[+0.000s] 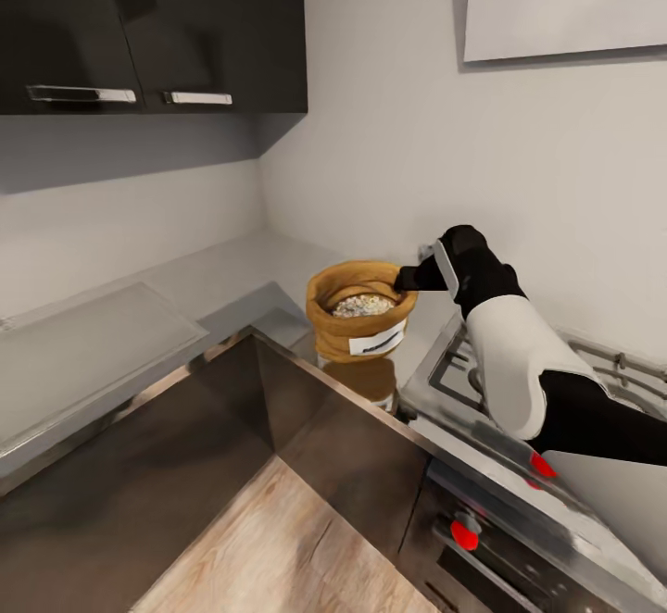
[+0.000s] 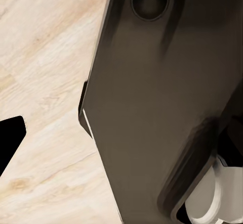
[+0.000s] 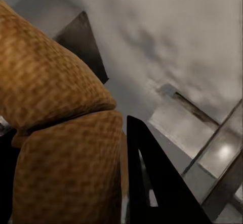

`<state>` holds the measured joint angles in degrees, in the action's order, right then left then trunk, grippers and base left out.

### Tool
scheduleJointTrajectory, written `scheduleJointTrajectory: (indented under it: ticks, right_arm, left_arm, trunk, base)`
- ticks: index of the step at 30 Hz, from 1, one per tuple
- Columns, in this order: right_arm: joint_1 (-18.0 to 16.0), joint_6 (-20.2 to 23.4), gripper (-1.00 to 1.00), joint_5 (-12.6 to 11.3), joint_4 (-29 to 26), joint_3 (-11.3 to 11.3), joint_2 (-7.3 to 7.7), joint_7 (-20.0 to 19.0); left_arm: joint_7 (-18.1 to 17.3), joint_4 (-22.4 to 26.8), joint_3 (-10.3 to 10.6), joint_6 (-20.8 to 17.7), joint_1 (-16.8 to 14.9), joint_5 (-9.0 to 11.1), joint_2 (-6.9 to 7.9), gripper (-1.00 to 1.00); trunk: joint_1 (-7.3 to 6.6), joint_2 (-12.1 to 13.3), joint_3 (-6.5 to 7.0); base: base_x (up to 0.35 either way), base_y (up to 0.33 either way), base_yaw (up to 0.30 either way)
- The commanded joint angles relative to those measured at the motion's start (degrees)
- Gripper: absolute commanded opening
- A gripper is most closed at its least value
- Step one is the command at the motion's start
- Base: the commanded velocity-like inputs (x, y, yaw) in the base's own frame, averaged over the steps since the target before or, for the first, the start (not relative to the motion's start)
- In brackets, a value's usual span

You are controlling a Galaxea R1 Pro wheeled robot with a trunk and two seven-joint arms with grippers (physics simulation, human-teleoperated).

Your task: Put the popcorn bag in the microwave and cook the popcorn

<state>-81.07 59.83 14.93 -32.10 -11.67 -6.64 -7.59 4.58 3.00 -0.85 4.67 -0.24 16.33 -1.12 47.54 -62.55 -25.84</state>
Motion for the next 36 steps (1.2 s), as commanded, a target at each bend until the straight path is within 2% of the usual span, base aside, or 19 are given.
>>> scheduleJointTrajectory:
  ticks: [1,4,7,9,19,29,36]
  right_arm:
    - [-0.05,0.17,-1.0,0.54,-0.06,-0.45,-0.06,-0.49]
    - [-0.05,0.17,-1.0,0.36,-0.06,-0.93,-0.05,-0.5]
    - [-0.05,0.17,-1.0,-0.93,-0.06,-4.9,-0.04,-0.5]
    - [-0.05,0.17,-1.0,-1.2,-0.06,-5.97,-0.01,-0.44]
    - [-0.05,0.17,-1.0,-0.35,-0.15,-5.26,0.04,1.51]
    - [-0.05,0.17,-1.0,-0.35,-0.21,-5.47,-0.13,1.64]
    - [-0.05,0.17,-1.0,-0.79,0.41,-5.54,-0.13,4.83]
  left_arm:
    - [0.14,-0.02,-0.06,0.49,-0.02,0.18,-0.02,1.0]
    - [0.24,-0.02,-0.04,2.33,-0.02,0.19,-0.02,1.0]
    - [0.25,-0.02,-0.03,2.59,-0.02,0.19,-0.02,1.0]
    - [0.26,-0.02,-0.03,2.62,-0.02,0.19,-0.02,1.0]
    - [0.29,-0.02,-0.03,2.63,-0.02,0.19,-0.04,1.0]
    - [0.26,-0.1,-0.03,2.6,-0.02,0.19,-0.06,1.0]
    - [0.2,-0.1,-0.01,2.54,-0.02,0.19,0.06,1.0]
  trunk:
    - [-0.03,-0.04,-0.06]
    - [-0.03,-0.04,-0.06]
    - [-0.03,-0.04,-0.06]
    - [-0.03,-0.04,-0.06]
    - [-0.03,-0.04,-0.06]
    - [-0.03,-0.04,0.2]
    - [-0.03,-0.04,0.81]
  base:
    - [-0.344,0.068,0.0]
    - [-0.342,0.091,0.0]
    - [-0.341,0.101,0.0]
    - [-0.341,0.103,0.0]
    - [-0.34,0.103,0.0]
    - [-0.34,0.104,0.0]
    - [-0.344,0.096,0.0]
